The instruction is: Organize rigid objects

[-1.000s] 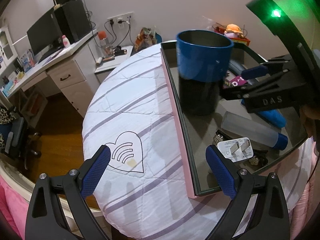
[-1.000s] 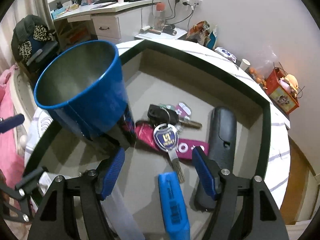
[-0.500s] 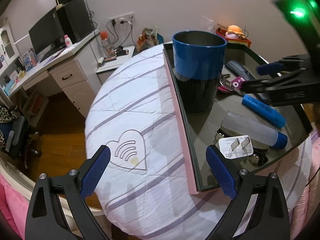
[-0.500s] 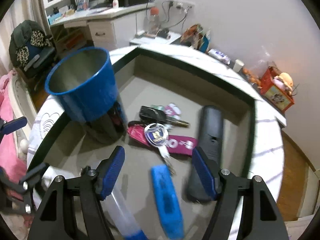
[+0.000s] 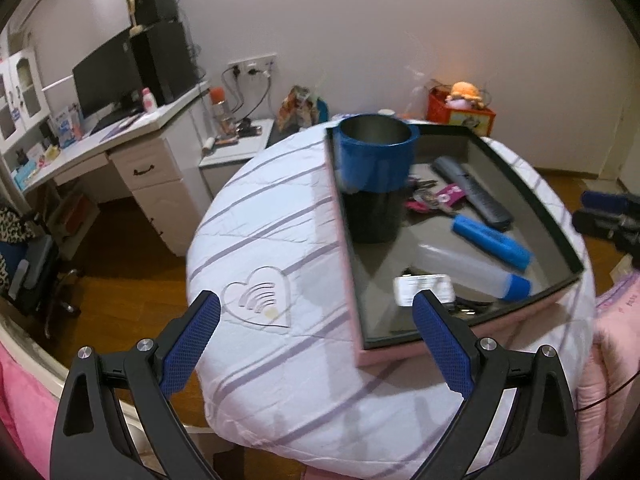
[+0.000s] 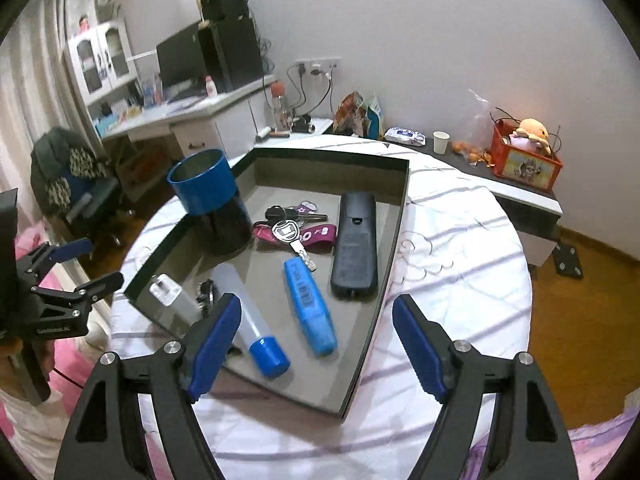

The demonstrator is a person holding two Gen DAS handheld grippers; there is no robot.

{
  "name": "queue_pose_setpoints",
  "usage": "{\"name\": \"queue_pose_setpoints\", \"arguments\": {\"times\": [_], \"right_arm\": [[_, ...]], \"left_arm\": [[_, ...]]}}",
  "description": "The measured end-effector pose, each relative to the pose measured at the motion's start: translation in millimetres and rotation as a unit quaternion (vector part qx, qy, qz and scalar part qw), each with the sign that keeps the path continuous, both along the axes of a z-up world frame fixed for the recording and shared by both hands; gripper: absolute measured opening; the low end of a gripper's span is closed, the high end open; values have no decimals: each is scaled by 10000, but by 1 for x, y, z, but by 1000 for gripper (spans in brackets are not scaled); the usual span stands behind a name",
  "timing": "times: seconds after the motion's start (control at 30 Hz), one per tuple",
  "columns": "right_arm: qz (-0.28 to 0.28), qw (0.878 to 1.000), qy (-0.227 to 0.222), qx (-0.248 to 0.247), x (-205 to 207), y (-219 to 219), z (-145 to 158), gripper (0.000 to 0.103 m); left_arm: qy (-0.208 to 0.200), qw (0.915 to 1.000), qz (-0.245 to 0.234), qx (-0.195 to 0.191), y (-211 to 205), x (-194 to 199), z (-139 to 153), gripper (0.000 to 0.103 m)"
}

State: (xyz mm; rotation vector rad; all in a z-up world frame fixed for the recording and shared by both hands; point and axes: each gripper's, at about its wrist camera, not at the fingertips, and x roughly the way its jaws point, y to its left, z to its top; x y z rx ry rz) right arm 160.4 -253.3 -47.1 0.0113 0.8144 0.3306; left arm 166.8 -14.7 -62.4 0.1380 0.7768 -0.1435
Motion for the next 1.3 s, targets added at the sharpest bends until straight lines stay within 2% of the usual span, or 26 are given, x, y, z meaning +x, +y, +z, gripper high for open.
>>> {"name": "queue_pose_setpoints", "arguments": {"times": [0.1,0.33,0.6,1.07,1.3], "right_arm": [[-10,10000,-23,32,-8,5,-2,81],[-48,9997,-160,-191,-19,20,4,82],[-74,9993,-245,-258,-23,8,15,82],[323,9992,-212,-134,-6,9,21,82],[328,9993,-165,-50,3,0,19,82]], "left_arm": [[-101,9999,-105,21,-12,-8,5,102],[-207,9994,-276,-17,-43,-12,18,102],[-209,9992,-278,-192,-61,-6,26,102],[-205,9992,-283,-175,-82,6,32,102],[-205,9991,-321,-187,-89,13,34,102]]}}
